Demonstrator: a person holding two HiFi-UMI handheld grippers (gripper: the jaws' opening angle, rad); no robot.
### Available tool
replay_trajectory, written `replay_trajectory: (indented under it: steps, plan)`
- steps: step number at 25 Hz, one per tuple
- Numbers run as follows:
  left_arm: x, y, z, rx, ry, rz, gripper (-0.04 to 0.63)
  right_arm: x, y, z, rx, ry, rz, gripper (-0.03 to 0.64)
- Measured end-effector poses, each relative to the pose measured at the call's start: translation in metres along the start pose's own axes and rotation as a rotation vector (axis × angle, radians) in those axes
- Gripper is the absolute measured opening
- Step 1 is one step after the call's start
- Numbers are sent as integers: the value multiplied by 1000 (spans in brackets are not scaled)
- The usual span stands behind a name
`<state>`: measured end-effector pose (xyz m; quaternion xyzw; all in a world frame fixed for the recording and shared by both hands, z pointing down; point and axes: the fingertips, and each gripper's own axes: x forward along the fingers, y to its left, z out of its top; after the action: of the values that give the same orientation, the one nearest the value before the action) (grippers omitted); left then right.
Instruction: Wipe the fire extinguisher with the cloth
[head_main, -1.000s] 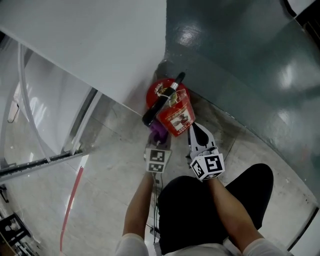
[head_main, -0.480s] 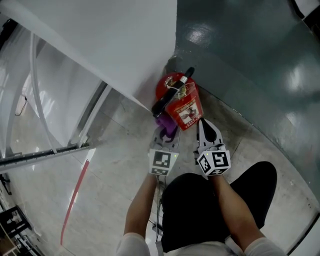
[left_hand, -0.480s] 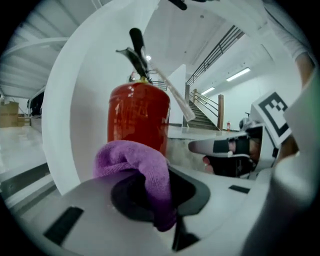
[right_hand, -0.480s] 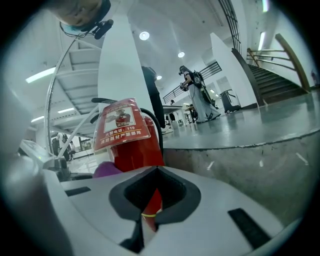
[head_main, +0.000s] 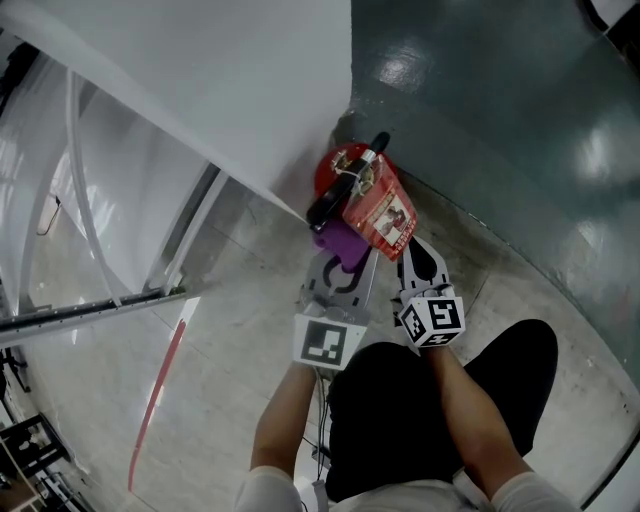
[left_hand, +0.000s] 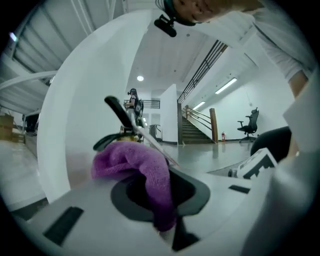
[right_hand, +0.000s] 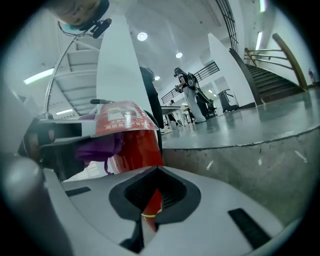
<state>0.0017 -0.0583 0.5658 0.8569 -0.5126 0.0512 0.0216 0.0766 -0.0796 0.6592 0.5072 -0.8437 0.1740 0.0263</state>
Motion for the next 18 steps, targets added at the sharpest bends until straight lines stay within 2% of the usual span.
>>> replay_trajectory:
  steps: [4,6,8,10,15,18]
  plan:
    - [-5,3,12,68,-34,-9,58,0,-3,-1,-2,3,-3,14]
    - [-12,3,-4,44,-17,4,60,-2,-6,-3,1,4,-12,14]
    - [-20,3,-31,-12,14,35,58,-2,-8,-3,1,3,-17,14]
    - [-30,0,-64,-36,65,48,58,-3,-11,-3,-1,4,-20,14]
    - [-50,-14,-165,-21,248,34,58,-7,-18,-4,-1,6,-36,14]
    - [-43,-16,-213,-34,326,42,60,-8,-19,-4,-5,5,-38,14]
